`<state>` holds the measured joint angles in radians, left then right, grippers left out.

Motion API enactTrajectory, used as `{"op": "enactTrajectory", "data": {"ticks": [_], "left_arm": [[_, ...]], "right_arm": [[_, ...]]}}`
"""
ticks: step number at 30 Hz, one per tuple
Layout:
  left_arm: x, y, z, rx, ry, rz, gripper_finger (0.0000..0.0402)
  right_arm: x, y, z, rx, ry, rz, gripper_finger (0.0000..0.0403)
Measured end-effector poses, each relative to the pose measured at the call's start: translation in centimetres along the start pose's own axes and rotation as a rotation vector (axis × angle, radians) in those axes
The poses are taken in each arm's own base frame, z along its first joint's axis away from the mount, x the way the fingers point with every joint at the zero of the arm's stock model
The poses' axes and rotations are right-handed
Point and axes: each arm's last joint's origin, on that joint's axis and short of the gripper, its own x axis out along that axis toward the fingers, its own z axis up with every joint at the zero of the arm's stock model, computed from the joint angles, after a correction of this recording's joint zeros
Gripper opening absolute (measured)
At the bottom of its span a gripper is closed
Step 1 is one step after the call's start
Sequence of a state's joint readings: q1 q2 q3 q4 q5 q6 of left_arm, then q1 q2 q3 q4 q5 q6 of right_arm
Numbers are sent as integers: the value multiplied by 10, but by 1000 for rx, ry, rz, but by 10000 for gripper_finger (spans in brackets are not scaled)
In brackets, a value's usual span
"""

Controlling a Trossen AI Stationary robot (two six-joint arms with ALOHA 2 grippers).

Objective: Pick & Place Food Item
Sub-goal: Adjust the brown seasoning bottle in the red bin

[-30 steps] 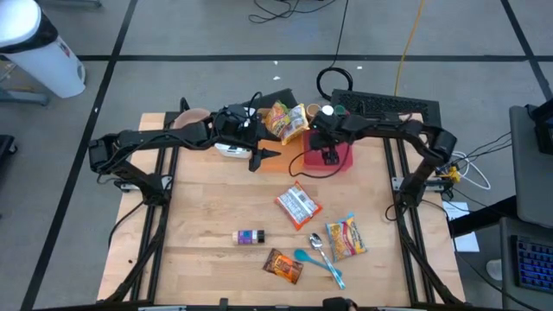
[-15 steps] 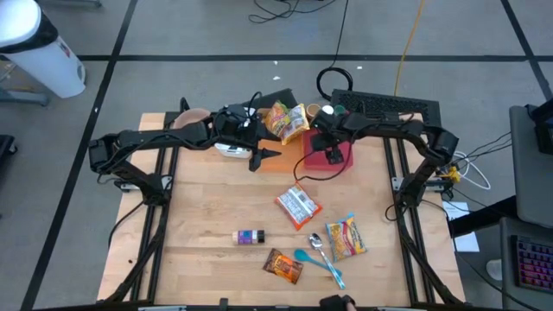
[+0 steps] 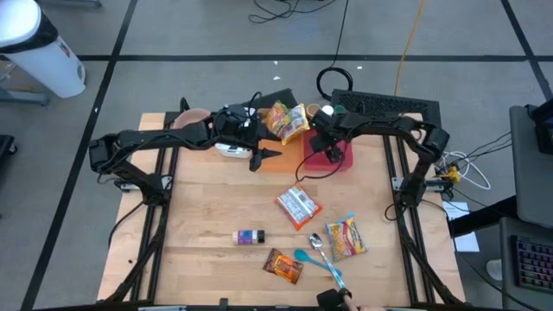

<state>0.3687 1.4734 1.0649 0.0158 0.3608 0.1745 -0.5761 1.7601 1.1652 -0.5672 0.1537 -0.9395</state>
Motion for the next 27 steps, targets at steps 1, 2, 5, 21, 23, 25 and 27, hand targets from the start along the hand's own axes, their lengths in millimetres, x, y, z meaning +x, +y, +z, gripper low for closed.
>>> {"op": "enactTrajectory", "data": {"ticks": [1, 2, 5, 21, 23, 25, 27], "left_arm": [[1, 0, 0, 1, -3, 0, 239], [3, 1, -1, 0, -3, 0, 239], [10, 3, -6, -8, 10, -2, 239], [29, 8, -18, -54, 12, -10, 239], [29, 8, -17, -50, 2, -9, 239], [29, 8, -17, -51, 3, -9, 239], [29, 8, -17, -51, 3, -9, 239]], "right_arm": [[5, 1, 0, -3, 12, 11, 313], [10, 2, 0, -5, 21, 21, 313], [17, 2, 1, -11, 28, 27, 313], [18, 1, 0, 26, 48, 12, 184], [18, 1, 0, 42, 48, 12, 182], [18, 1, 0, 58, 48, 12, 182], [18, 1, 0, 72, 46, 11, 182]]}}
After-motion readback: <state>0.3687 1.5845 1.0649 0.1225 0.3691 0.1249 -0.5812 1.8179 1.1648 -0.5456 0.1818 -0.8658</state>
